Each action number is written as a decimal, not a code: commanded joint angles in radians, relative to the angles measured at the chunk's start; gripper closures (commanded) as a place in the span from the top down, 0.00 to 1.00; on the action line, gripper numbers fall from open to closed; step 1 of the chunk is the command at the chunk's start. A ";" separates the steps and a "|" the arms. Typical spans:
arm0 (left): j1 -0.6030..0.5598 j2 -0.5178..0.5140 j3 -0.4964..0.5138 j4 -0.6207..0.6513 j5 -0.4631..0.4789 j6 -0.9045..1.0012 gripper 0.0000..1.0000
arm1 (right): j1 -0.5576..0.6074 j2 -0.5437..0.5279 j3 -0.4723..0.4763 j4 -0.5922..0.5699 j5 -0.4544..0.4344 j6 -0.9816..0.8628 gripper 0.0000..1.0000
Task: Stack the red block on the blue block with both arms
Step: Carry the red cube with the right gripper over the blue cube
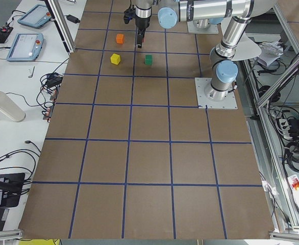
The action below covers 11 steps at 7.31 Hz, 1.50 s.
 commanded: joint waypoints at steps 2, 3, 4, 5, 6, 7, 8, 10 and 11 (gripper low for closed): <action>0.002 0.000 0.002 0.000 0.002 0.000 1.00 | -0.089 -0.086 -0.030 0.147 -0.015 -0.097 0.18; 0.002 0.000 0.003 0.000 0.000 0.000 1.00 | -0.143 -0.095 -0.028 0.160 -0.015 -0.163 0.18; 0.000 0.000 0.003 0.000 0.000 0.000 1.00 | -0.194 -0.117 -0.021 0.180 -0.003 -0.207 0.18; 0.000 0.000 0.005 0.000 0.002 0.002 1.00 | -0.235 -0.123 -0.019 0.184 -0.003 -0.261 0.18; 0.000 0.000 0.005 0.000 0.002 0.003 1.00 | -0.272 -0.123 -0.018 0.186 -0.007 -0.315 0.17; 0.002 0.000 0.005 0.000 0.003 0.006 1.00 | -0.307 -0.123 -0.018 0.195 -0.012 -0.355 0.17; 0.002 0.000 0.005 0.000 0.002 0.008 1.00 | -0.340 -0.123 -0.018 0.197 -0.012 -0.396 0.17; 0.002 -0.002 0.005 0.000 0.003 0.008 1.00 | -0.404 -0.123 0.016 0.184 0.014 -0.441 0.17; 0.002 -0.003 0.005 0.000 0.005 0.009 1.00 | -0.412 -0.125 0.018 0.190 0.008 -0.467 0.17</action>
